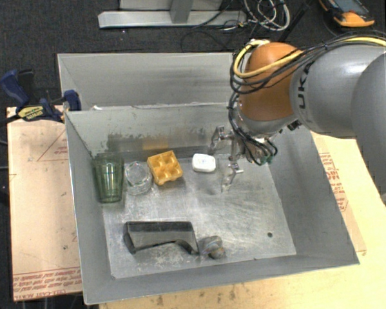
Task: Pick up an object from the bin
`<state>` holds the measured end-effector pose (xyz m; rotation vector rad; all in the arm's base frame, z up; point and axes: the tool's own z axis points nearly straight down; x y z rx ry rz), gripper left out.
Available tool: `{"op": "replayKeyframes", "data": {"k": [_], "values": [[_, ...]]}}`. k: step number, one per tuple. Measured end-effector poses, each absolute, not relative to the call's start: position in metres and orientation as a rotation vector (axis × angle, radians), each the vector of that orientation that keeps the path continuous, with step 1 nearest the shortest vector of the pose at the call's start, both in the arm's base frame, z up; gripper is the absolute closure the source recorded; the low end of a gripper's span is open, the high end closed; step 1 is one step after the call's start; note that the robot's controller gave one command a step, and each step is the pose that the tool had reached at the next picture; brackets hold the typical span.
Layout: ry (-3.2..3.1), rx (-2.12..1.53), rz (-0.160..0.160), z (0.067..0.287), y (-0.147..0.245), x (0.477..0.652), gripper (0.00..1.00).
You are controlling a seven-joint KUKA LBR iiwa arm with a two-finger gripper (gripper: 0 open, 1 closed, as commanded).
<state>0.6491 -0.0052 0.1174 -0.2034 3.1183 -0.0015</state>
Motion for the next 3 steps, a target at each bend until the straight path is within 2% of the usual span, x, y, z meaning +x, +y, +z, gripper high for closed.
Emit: {"op": "replayKeyframes", "data": {"k": [1,2,3], "values": [[3.107,-0.372,-0.006,0.085,0.031,0.653,0.0],[3.107,-0.42,0.001,0.079,0.068,0.651,0.0],[3.128,-0.259,0.002,0.095,0.088,0.647,0.0]]}}
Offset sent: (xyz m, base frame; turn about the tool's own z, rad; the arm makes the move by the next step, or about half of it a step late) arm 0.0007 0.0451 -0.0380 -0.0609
